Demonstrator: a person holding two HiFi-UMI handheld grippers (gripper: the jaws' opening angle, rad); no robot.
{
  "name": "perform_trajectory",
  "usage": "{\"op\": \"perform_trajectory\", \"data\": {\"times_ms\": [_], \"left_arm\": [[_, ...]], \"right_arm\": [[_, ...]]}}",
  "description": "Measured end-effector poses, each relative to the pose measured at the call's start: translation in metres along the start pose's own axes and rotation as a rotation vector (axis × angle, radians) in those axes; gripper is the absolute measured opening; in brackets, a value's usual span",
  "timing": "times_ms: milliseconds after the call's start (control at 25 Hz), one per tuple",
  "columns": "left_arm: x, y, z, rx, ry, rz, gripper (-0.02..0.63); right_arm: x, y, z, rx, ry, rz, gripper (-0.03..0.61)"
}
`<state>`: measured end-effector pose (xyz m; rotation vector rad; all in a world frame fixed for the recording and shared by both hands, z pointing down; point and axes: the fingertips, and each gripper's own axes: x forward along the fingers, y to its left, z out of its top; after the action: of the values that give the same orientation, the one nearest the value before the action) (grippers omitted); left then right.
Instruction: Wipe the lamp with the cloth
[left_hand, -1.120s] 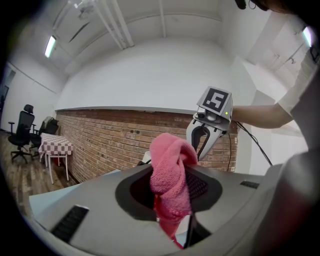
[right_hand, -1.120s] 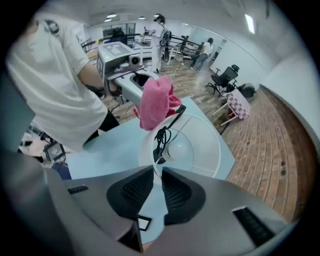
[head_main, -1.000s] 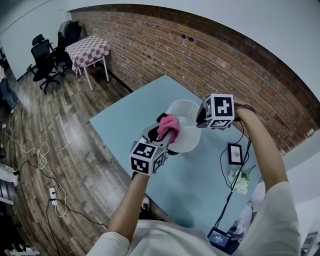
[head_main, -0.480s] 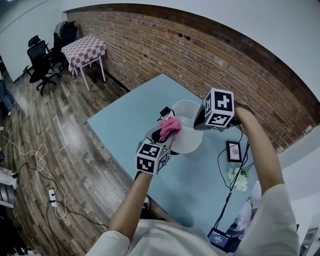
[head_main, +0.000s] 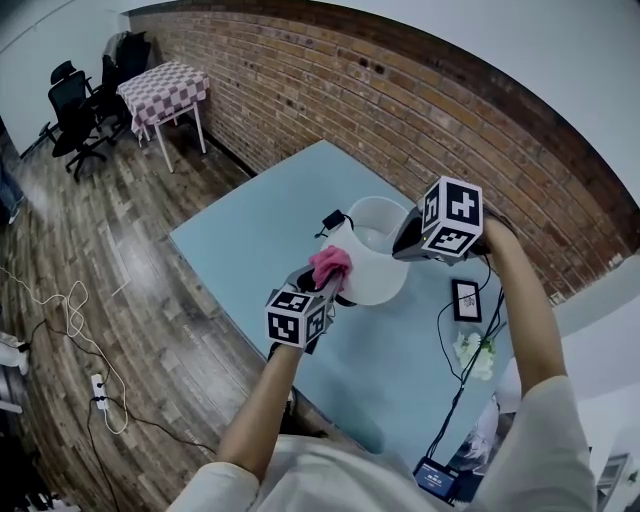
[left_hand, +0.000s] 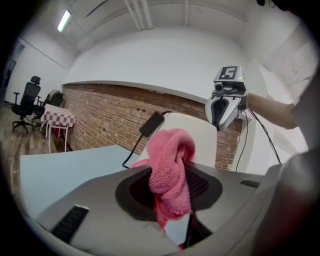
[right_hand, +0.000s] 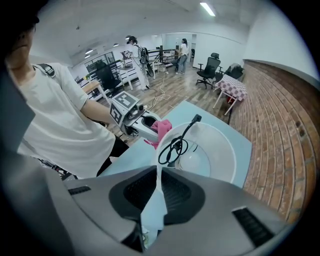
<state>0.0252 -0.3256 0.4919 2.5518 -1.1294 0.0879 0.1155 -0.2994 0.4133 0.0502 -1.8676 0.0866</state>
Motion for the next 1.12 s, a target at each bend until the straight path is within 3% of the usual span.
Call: {"op": "perform_trajectory", "data": {"times_ms": [360,520,640,800,1120], "left_arm": [[-0.002,0.018,-0.038,-0.074,0.074,-0.003,0.150],[-0.007,0.028,-0.048,-0.047,0.127,0.016,0.143],[-0.016,0.030,-0.048,-0.058,0.116,0.024,0.133],[-0.027,0.016,-0.018,-0.011,0.039,0.016,0.132],[-0.041,-0.048,0.089,0.156,-0.139,-0.071,0.133]], "right_arm": [[0.006,0.002,0.003,-0.009,-0.024,0.003,0.054],[0.003,-0.002,0.001,-0.092,-0.031,-0.068,0.067],[0.001,-0.004,-0.002,-0.123,-0.039,-0.121,0.071],[-0.010,-0.007,-0.012,-0.146,-0.036,-0.170,0.102],[-0.015,-0.017,-0.037,-0.166,-0.003,-0.255,0.106]]}}
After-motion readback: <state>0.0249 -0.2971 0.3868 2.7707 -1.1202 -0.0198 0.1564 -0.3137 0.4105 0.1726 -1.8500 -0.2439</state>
